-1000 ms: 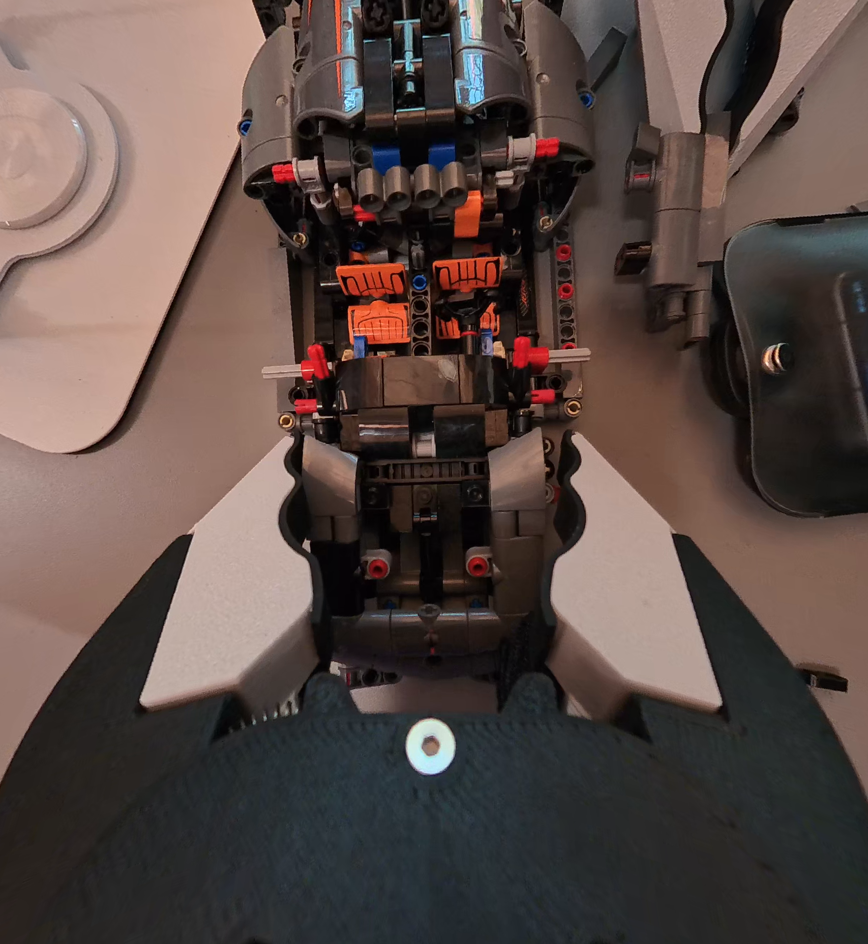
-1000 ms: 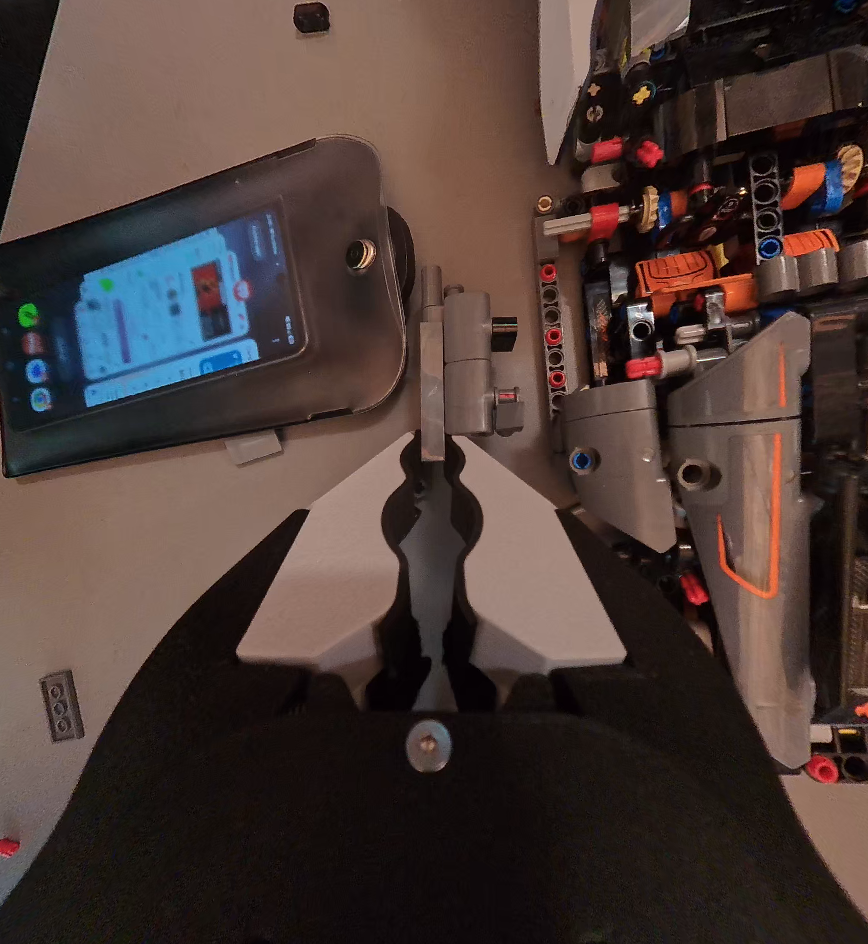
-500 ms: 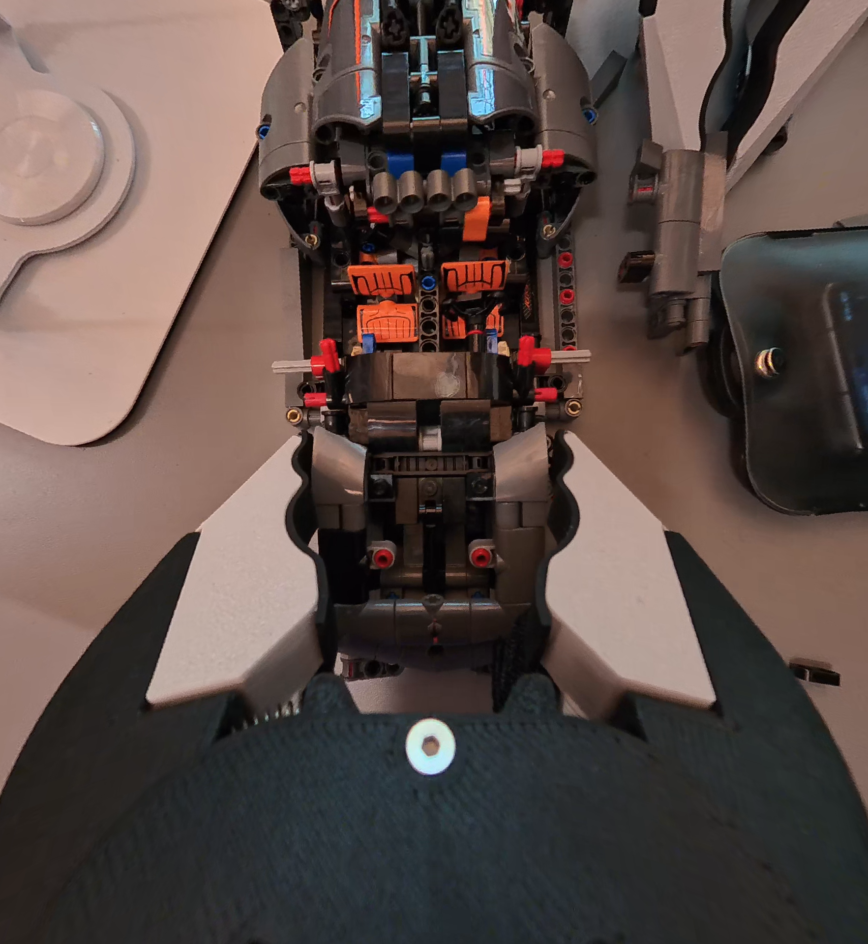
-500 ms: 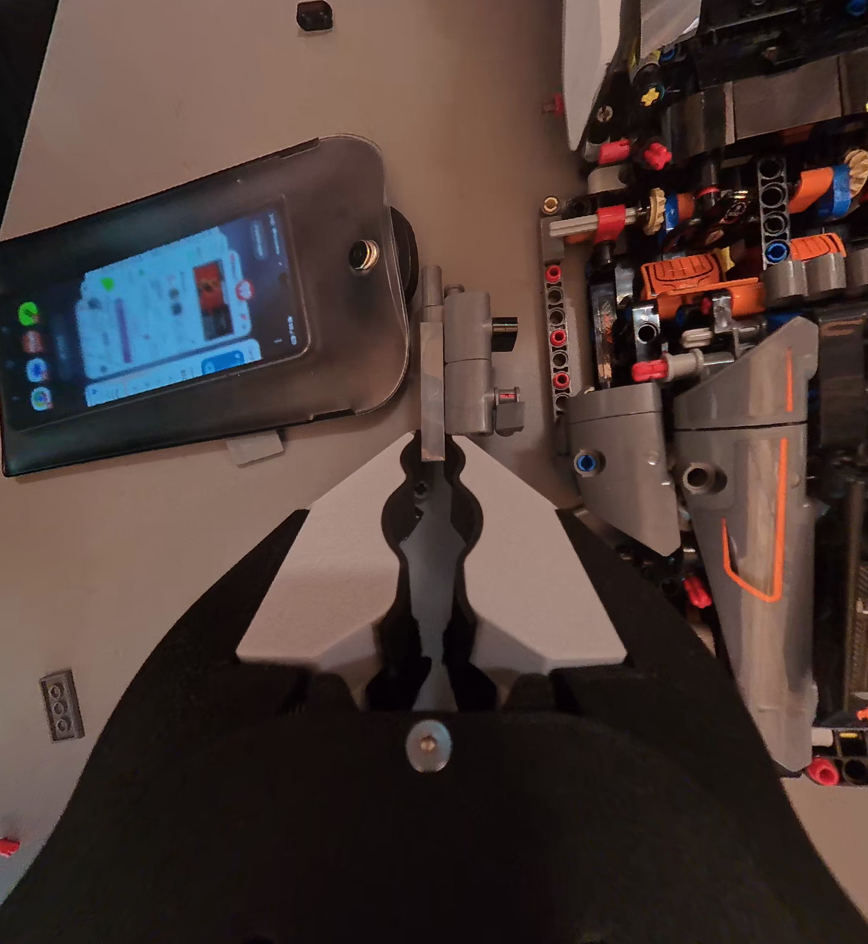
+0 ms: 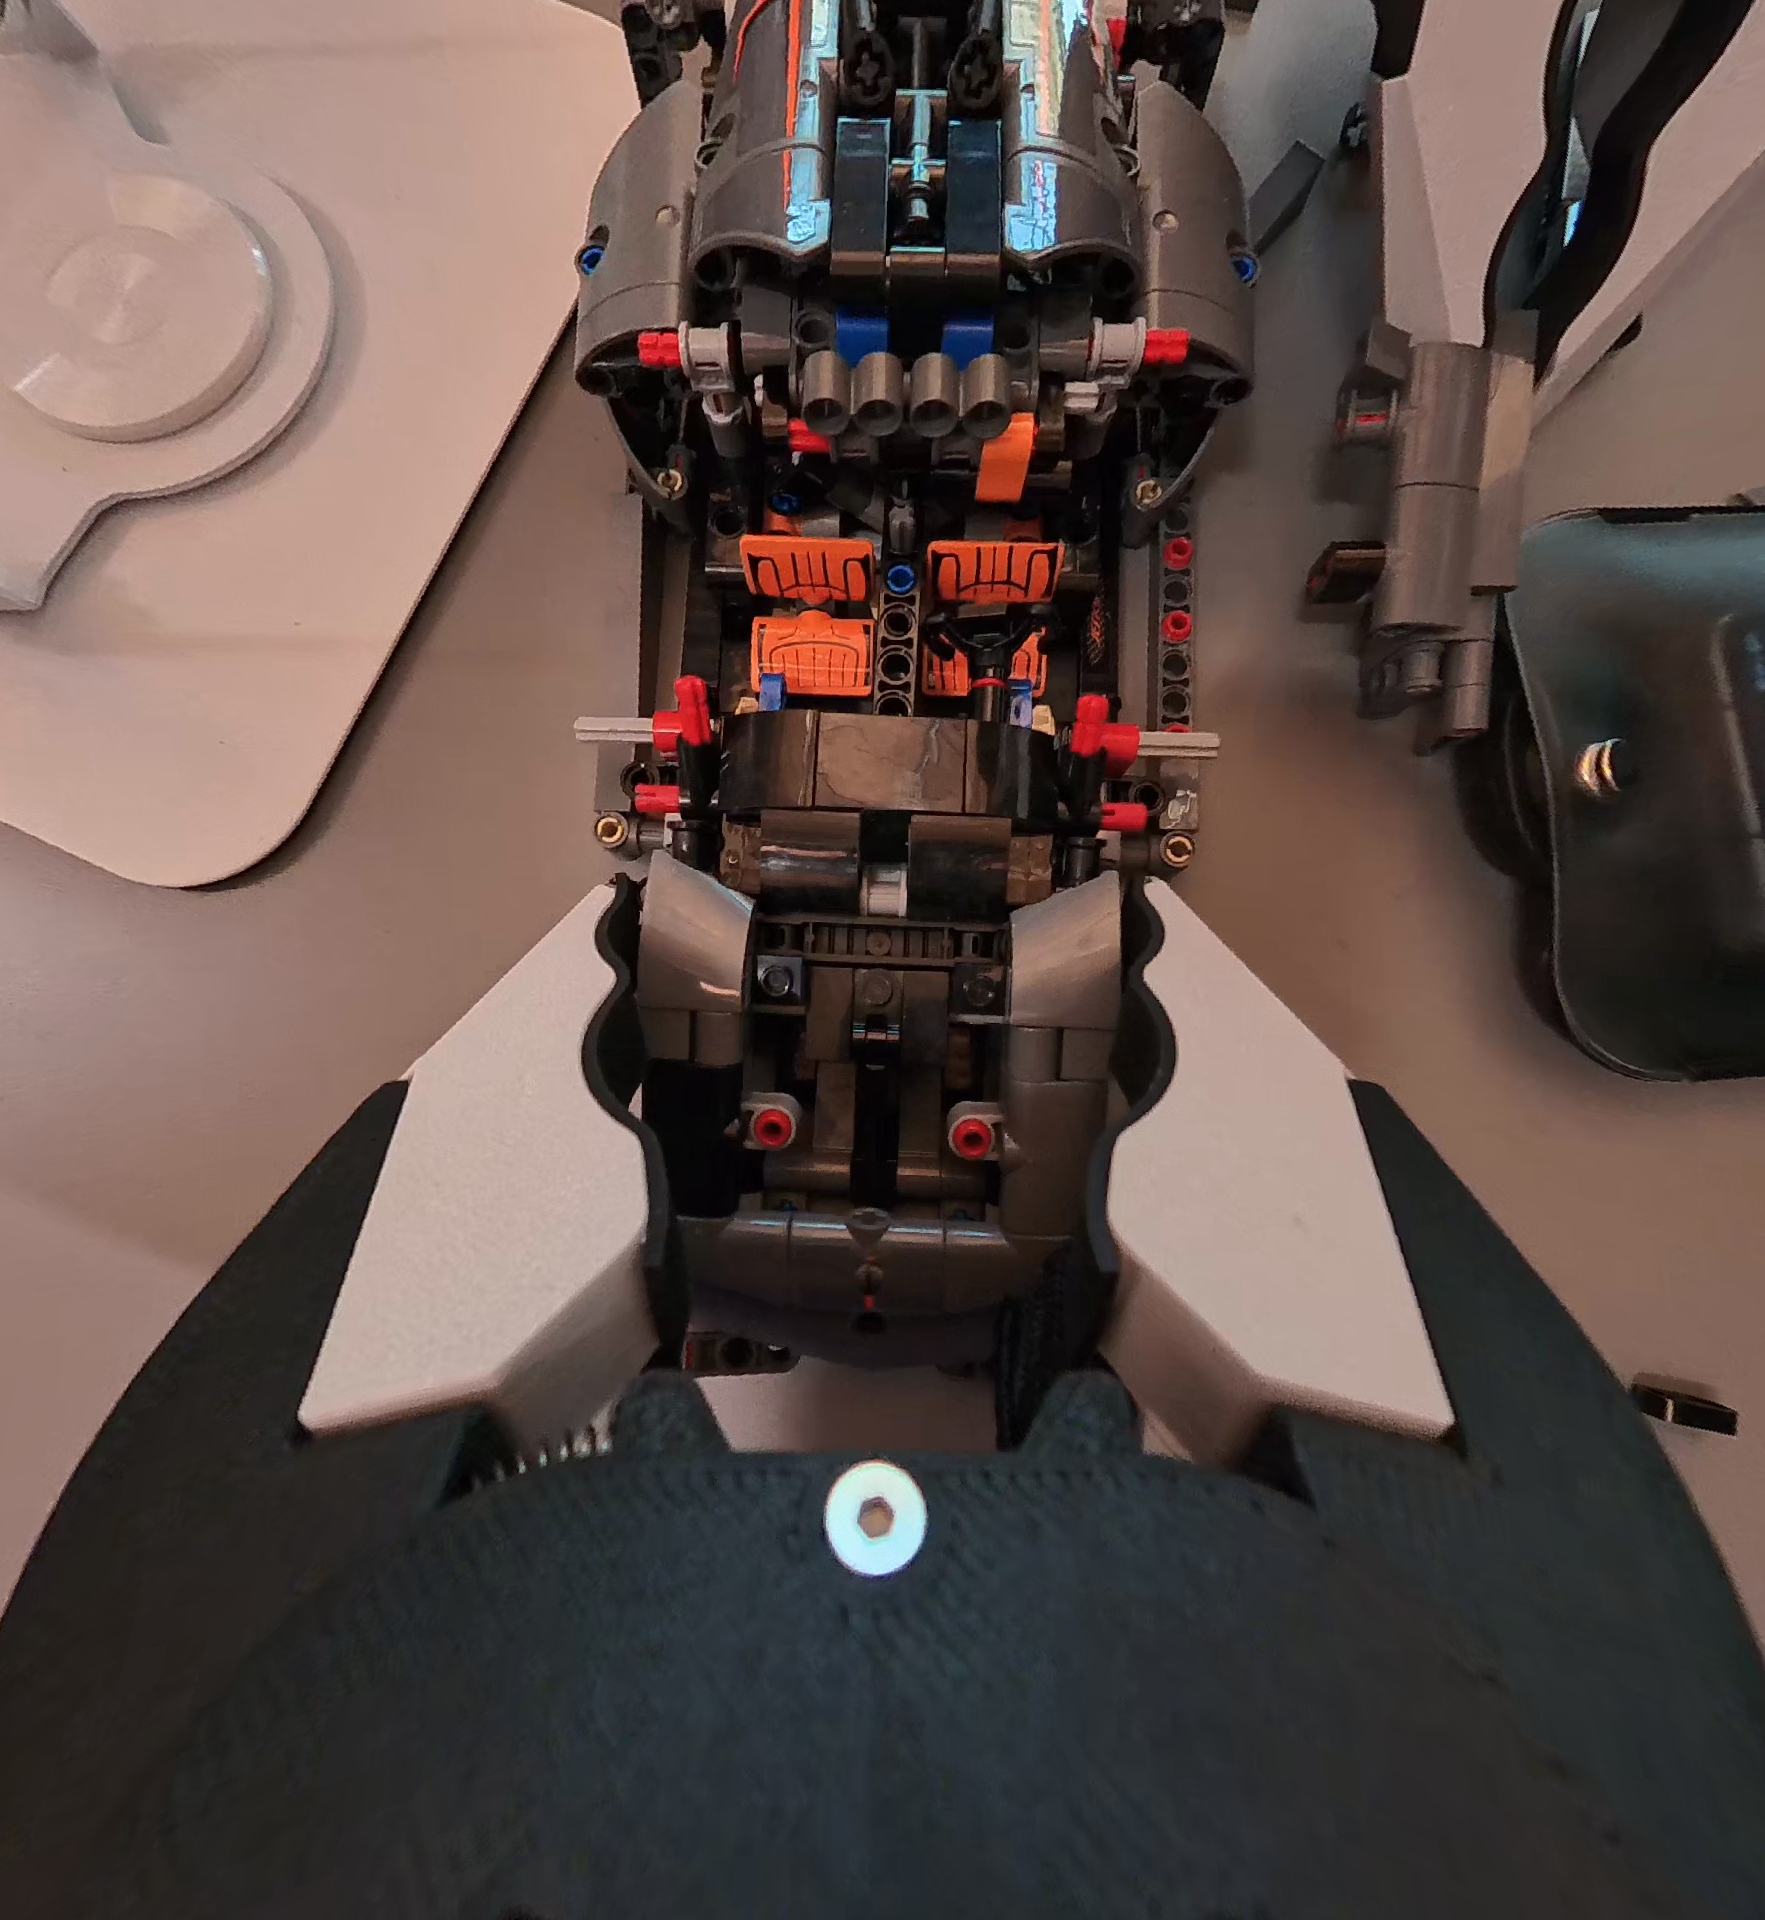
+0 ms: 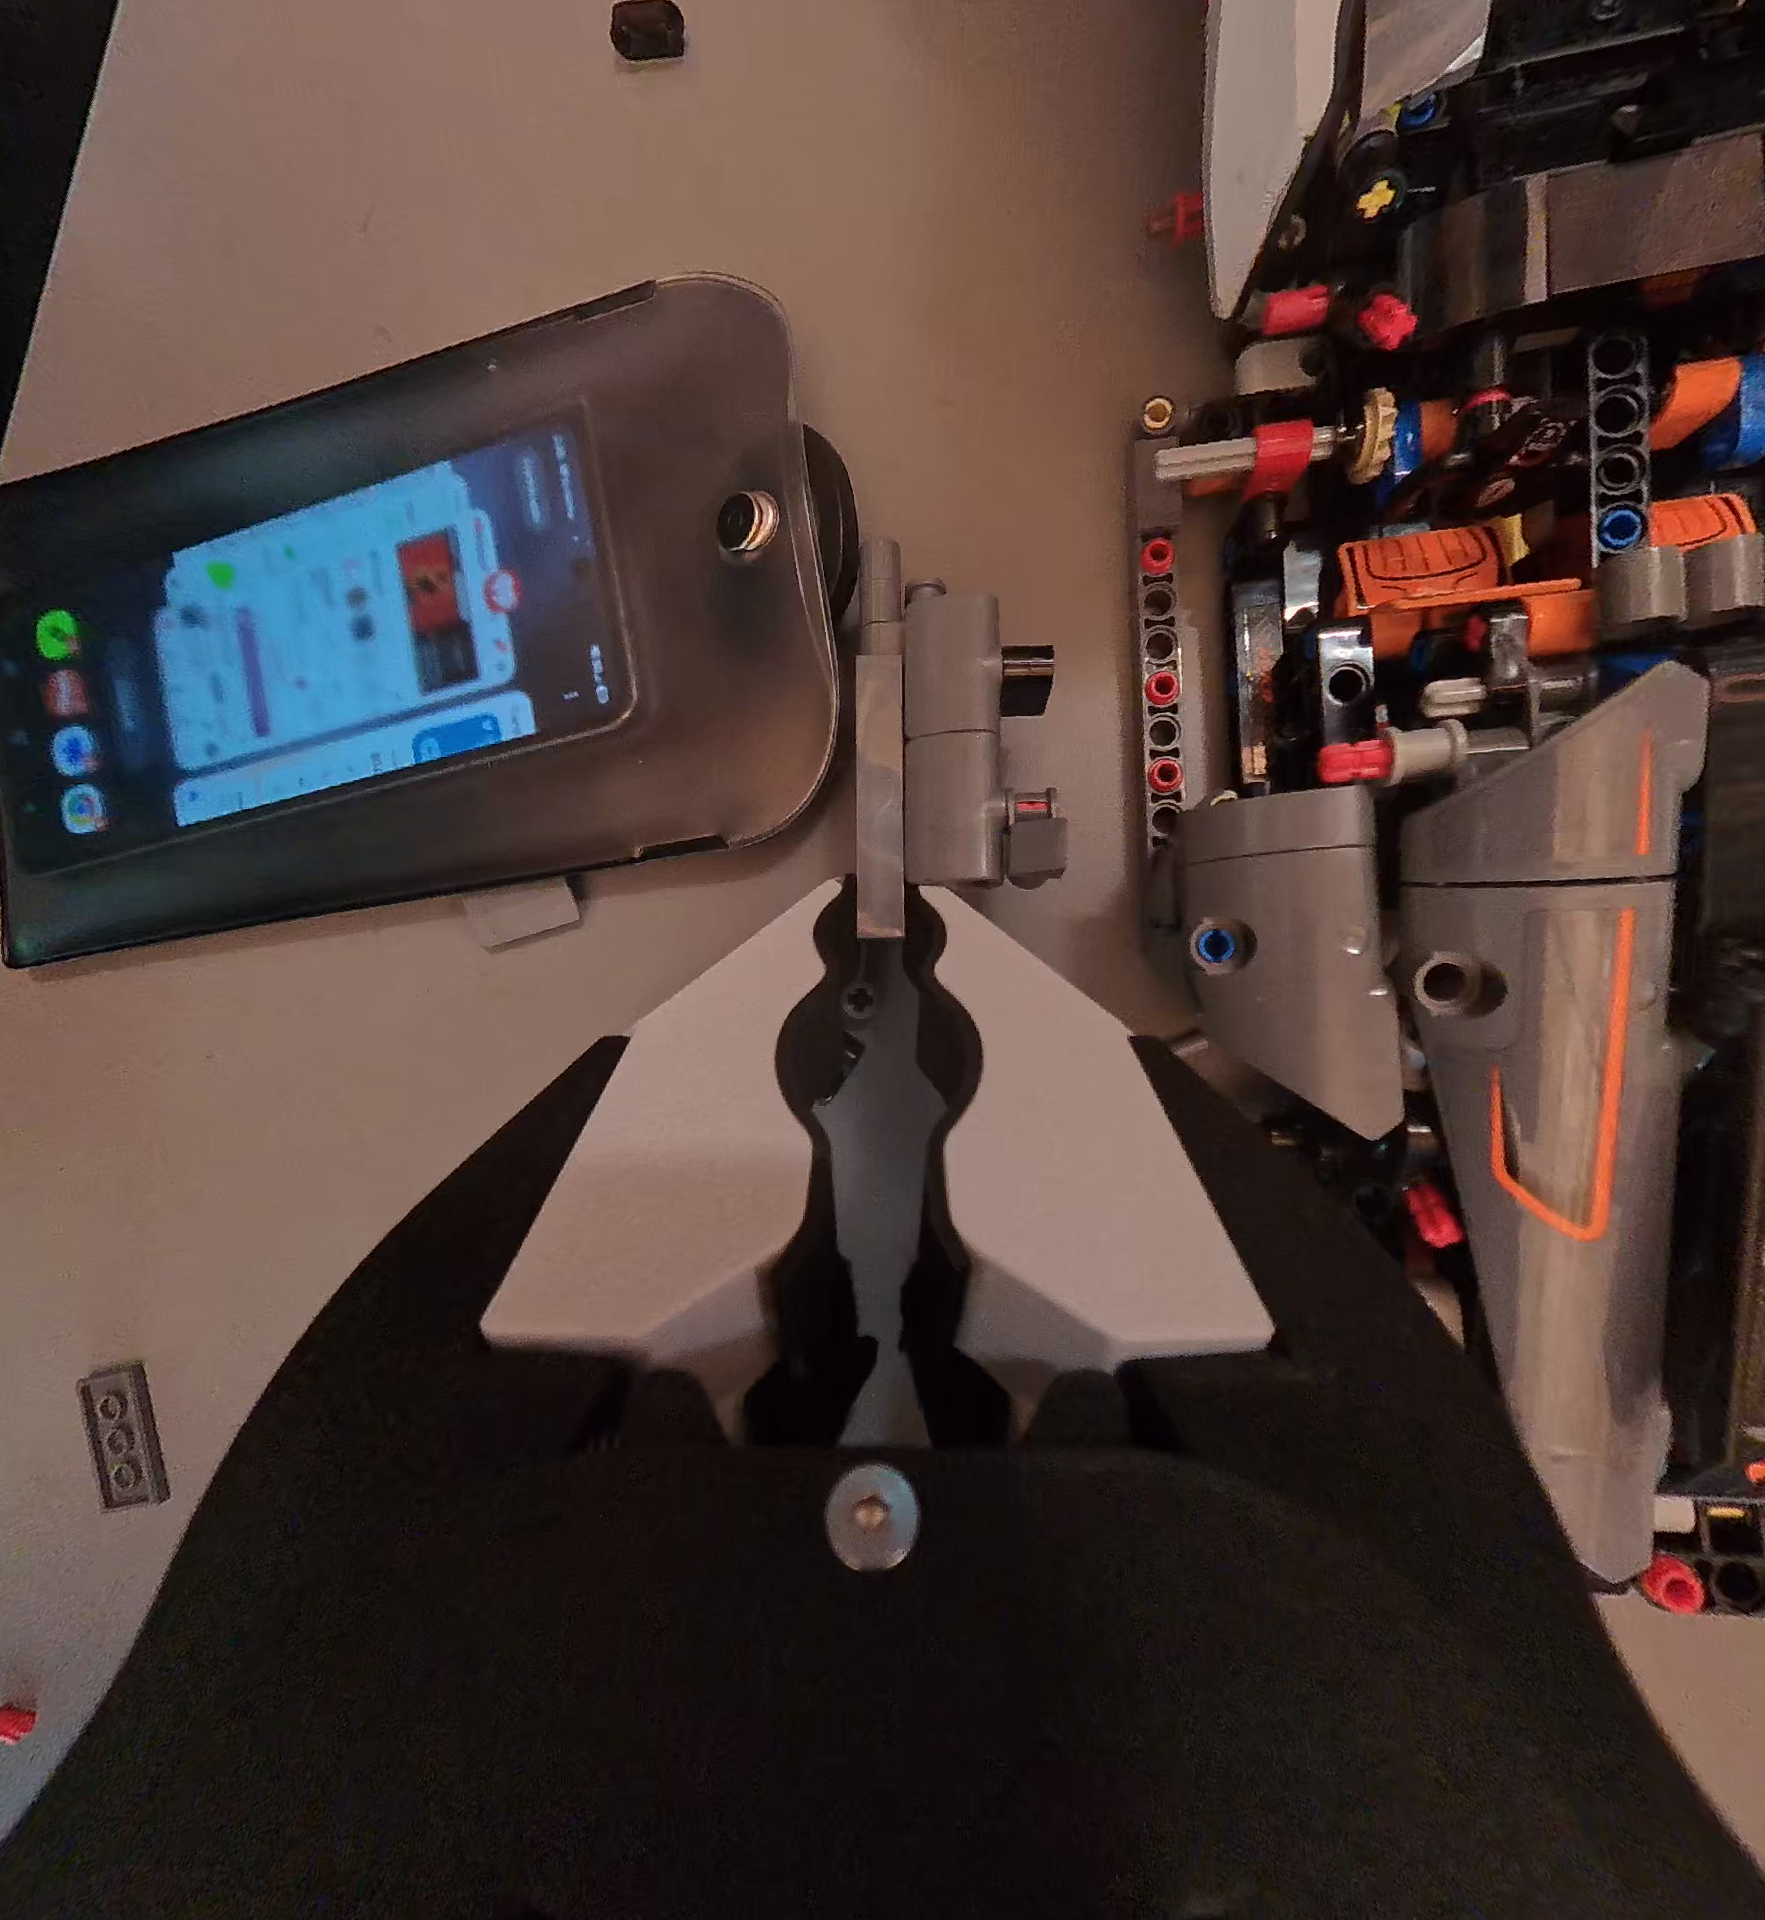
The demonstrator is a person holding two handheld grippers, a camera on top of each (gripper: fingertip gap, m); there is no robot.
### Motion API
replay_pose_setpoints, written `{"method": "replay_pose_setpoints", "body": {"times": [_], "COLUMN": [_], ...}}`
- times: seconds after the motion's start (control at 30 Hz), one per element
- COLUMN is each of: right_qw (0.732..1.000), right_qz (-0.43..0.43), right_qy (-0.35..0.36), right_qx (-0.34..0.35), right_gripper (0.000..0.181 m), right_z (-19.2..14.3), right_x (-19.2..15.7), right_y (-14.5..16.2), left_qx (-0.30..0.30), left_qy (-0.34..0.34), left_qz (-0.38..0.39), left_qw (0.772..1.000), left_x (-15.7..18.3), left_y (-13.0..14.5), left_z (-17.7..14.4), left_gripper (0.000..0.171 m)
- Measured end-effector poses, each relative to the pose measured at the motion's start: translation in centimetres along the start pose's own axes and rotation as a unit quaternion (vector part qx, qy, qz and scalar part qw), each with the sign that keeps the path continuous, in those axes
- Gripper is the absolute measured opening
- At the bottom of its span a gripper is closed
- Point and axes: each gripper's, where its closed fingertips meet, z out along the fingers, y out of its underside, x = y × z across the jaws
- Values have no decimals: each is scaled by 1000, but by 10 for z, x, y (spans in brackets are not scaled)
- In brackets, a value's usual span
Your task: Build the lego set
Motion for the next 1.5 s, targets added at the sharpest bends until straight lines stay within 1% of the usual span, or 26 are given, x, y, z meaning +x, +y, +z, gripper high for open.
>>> {"method": "replay_pose_setpoints", "body": {"times": [0.6,0.87,1.13,1.5], "right_qw": [1000,1000,1000,1000], "right_qz": [-2,-3,-3,-4], "right_qy": [0,0,0,1], "right_qx": [-3,-5,-6,-7], "right_gripper": [5,5,5,5], "right_z": [1,0,0,-1], "right_x": [0,0,0,0], "right_y": [1,2,2,3], "left_qx": [9,6,8,11], "left_qy": [-10,-6,-3,-1], "left_qz": [-1,0,3,-15], "left_qw": [1000,1000,1000,1000], "left_x": [-5,-6,-5,-7], "left_y": [-1,5,4,3], "left_z": [0,-6,-6,-6], "left_gripper": [90,94,90,87]}}
